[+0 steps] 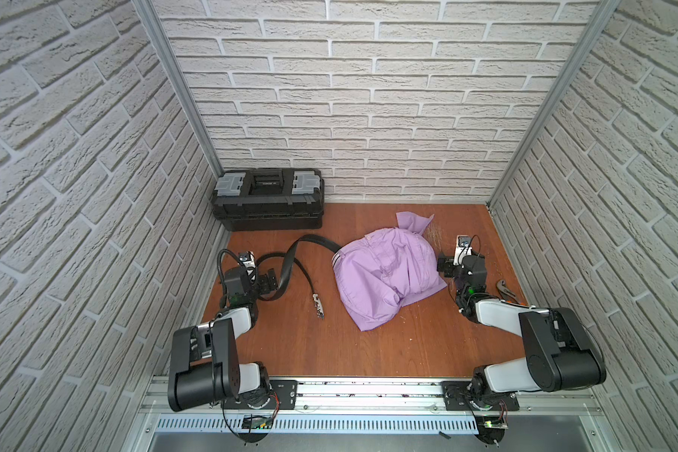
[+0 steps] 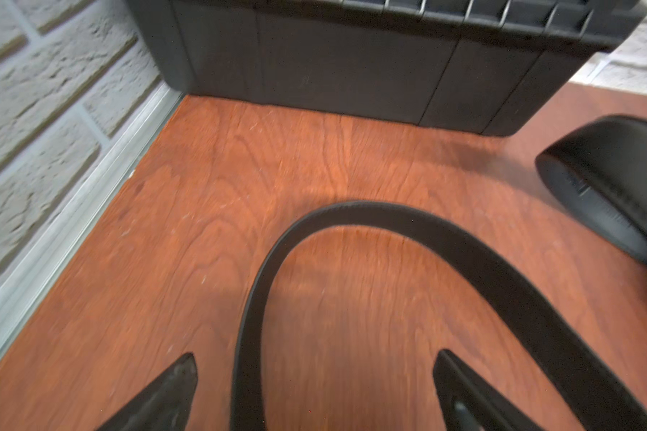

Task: Remove the belt from the trousers
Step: Reset both arms

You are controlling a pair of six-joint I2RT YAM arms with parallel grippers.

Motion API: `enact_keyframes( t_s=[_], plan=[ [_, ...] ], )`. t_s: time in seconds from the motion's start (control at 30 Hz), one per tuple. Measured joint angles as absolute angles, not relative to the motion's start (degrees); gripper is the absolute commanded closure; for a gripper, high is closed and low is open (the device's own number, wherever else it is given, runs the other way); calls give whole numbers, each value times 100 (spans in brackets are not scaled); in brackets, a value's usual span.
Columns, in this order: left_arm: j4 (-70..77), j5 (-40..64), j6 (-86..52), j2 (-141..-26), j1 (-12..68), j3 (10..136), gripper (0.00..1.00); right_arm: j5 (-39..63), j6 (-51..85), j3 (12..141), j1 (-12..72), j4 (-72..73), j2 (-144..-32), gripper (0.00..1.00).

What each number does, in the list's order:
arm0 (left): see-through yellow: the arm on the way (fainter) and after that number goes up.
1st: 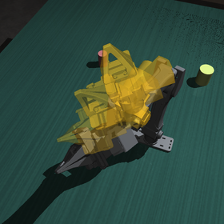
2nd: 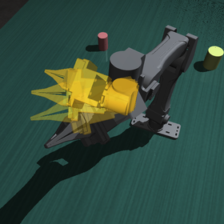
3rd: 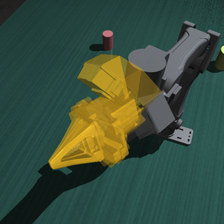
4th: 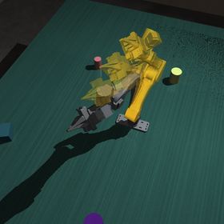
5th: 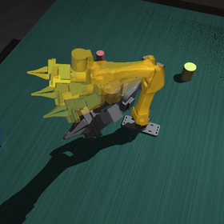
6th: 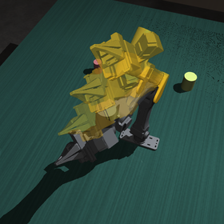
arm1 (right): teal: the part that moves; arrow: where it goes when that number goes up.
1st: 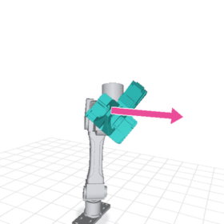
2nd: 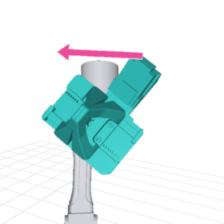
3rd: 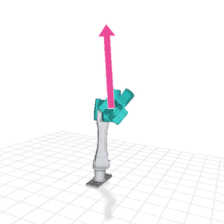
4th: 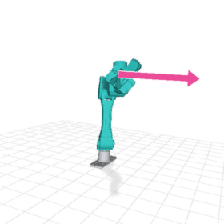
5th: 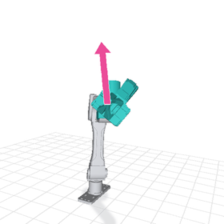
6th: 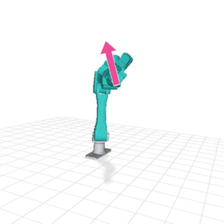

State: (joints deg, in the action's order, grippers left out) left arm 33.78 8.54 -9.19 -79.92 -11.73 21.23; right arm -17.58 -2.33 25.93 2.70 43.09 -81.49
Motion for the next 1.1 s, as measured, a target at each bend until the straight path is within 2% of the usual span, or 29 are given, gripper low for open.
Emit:
enact_keyframes(
  t_s=[0.17,0.43,0.53,0.63,0.7,0.77,1.1],
  plan=[
    [3905,869,-753,-8766,-875,2445,2,-1586,-281,2373,244,4254,-7435,1],
    [4668,213,-622,-8960,-528,2255,2,-1437,-276,2261,213,3876,-7190,1],
    [4751,-23,-611,-9004,-495,2235,2,-1424,-71,1981,108,4410,-7511,1],
    [4853,-172,-602,-9004,-443,2235,2,-1304,75,1680,-16,5433,-8613,1],
    [4871,-226,-598,-9004,-434,2235,2,-1190,104,1632,-60,5262,-9015,1],
    [4890,-257,-596,-9004,-427,2235,2,-1140,128,1767,-60,4930,-8978,1],
    [4930,-276,-598,-9004,-410,2235,2,-950,132,2001,-60,5341,-8906,1]
  ],
)
